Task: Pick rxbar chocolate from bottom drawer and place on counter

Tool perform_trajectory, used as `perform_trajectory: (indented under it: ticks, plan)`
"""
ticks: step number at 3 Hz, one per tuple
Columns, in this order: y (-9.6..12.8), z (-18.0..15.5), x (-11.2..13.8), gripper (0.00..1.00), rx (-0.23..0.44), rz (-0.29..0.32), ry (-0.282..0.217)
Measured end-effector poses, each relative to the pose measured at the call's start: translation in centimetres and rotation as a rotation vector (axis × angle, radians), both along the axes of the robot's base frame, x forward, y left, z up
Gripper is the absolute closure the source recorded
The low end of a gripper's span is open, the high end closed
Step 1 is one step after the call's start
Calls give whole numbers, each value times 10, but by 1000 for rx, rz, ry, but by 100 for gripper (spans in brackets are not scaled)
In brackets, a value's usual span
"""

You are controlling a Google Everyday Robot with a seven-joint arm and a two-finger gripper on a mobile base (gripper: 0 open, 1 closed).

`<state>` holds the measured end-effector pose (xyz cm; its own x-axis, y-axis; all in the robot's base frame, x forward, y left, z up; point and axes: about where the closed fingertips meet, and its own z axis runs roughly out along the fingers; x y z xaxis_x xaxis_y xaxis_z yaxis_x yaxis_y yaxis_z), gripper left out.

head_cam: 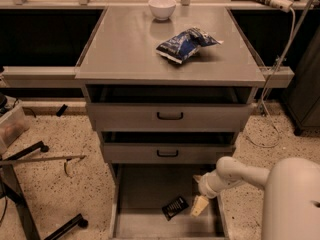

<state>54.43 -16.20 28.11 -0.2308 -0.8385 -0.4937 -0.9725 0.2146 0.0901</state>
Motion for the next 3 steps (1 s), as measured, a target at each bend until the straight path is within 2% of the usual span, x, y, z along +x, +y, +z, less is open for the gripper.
perform_trajectory:
  ticks: [2,3]
  plan:
    - [53,-101,-18,0,58,58,107]
    - [53,-101,-18,0,58,58,107]
